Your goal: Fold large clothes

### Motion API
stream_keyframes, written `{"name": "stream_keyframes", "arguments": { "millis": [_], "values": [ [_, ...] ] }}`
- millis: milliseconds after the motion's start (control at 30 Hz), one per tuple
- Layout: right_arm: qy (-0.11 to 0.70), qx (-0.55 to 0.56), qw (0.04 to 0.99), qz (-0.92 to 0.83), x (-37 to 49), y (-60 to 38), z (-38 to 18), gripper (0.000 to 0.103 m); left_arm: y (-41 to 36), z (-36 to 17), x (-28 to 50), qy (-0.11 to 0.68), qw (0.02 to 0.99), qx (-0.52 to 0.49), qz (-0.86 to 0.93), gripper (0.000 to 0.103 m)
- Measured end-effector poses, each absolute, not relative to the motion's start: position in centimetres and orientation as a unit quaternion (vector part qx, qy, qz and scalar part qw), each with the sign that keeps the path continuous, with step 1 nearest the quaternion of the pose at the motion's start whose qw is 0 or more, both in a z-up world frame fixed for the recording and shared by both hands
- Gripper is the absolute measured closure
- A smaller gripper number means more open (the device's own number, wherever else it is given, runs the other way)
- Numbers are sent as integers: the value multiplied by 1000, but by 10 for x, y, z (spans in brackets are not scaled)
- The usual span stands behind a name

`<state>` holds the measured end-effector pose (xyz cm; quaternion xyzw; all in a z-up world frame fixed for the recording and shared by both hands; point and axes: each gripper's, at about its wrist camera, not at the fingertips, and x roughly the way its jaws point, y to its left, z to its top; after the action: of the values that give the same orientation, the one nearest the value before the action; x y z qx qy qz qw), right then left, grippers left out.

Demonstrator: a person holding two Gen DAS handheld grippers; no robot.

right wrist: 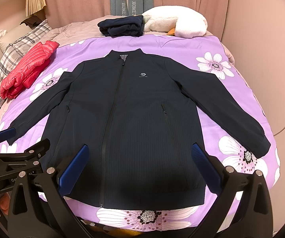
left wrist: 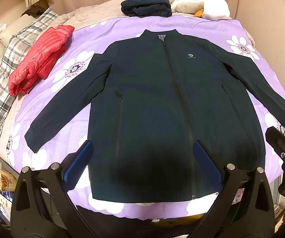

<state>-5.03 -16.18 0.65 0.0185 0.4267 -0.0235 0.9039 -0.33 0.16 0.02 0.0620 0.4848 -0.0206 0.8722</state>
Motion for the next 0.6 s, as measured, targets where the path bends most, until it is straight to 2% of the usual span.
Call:
{"name": "stream_keyframes", "arguments": {
  "millis": [600],
  "values": [
    [428, 21, 903, -24, -51, -162, 4, 1, 5, 2, -4, 484, 873, 61, -21, 2]
  ]
}}
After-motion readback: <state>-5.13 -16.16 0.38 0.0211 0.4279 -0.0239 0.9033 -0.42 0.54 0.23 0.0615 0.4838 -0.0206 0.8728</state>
